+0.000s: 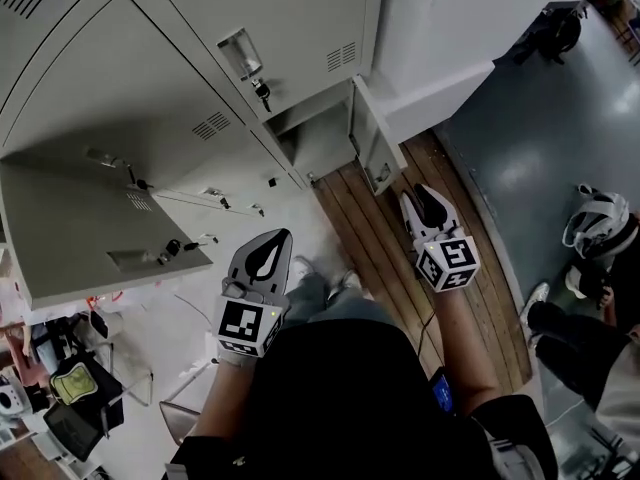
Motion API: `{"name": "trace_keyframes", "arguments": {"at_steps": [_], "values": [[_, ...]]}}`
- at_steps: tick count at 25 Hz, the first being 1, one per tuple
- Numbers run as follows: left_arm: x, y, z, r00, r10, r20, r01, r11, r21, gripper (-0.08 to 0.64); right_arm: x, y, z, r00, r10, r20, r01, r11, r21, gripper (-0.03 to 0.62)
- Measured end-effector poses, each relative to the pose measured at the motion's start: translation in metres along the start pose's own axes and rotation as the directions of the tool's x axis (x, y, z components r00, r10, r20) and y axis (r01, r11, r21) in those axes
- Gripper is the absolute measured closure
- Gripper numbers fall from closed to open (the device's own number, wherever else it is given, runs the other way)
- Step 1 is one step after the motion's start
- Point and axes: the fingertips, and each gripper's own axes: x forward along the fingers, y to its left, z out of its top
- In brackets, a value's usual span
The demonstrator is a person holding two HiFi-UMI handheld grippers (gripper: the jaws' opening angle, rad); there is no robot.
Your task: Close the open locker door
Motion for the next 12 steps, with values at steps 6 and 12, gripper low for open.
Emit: {"name": "trace_keyframes", "arguments": {"at_steps": [6,12], "values": [[0.014,0.019,-0.004,1.0,-0.011,-0.007,0.011,1.0,0.01,0.538,0.036,-0.028,-0.032,0.997,-0.02,-0.073,0.02,1.0,-0.006,0.462],[0.02,0.022,-0.018,0.999,-0.03,-0.04,0.03,1.0,-0.003,0.538,0.058,-0.038,-0.052,0.993,-0.025,-0.118,0.021,0.999,-0.033,0.462]]}}
